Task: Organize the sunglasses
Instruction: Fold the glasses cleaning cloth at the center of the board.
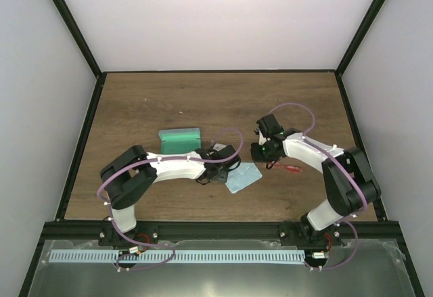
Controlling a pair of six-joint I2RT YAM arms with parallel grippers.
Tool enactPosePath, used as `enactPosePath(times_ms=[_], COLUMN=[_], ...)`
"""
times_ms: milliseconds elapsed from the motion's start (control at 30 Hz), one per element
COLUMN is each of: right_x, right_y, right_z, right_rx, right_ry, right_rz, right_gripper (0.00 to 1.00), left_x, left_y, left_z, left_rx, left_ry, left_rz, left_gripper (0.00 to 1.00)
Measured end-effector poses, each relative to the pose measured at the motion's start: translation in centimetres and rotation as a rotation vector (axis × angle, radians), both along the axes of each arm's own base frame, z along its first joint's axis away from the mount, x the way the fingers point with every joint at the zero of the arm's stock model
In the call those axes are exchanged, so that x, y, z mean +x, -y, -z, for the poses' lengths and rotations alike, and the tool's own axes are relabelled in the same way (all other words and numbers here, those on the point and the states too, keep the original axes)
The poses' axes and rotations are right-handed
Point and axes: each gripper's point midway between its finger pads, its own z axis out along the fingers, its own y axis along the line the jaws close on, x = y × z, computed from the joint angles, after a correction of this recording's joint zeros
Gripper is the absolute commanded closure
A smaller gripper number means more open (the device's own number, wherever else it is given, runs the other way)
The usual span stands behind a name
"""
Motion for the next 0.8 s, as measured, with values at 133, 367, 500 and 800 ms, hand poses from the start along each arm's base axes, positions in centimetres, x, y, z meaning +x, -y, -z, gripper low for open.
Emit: enactPosePath(times_ms=[133, 367, 500, 800], right_x=[-0.2, -1.7, -3.0, -3.5], right_y=[-1.6, -5.0, -6.1, -5.8], right_z=[-2.3, -2.7, -1.2, 0.9], right_rx=[0.099, 0.172, 0.139, 0.056], right_ry=[0.034, 0.022, -0.017, -0.039], right_rz=[-0.033, -0.141, -0.188, -0.211], right_gripper=[0.82, 0.81, 0.75, 0.81], left_x=[0.0, 0.0, 0.0, 0.0], left_y=[0.0, 0.0, 0.0, 0.0], left_z=[0.0, 0.0, 0.0, 0.0], left_rx=[0.000, 0.004, 0.004, 0.004], left_ry=[0.001, -0.002, -0.001, -0.001], left_rz=[0.003, 0.003, 0.003, 0.003], left_gripper=[0.38, 0.38, 0.38, 0.38])
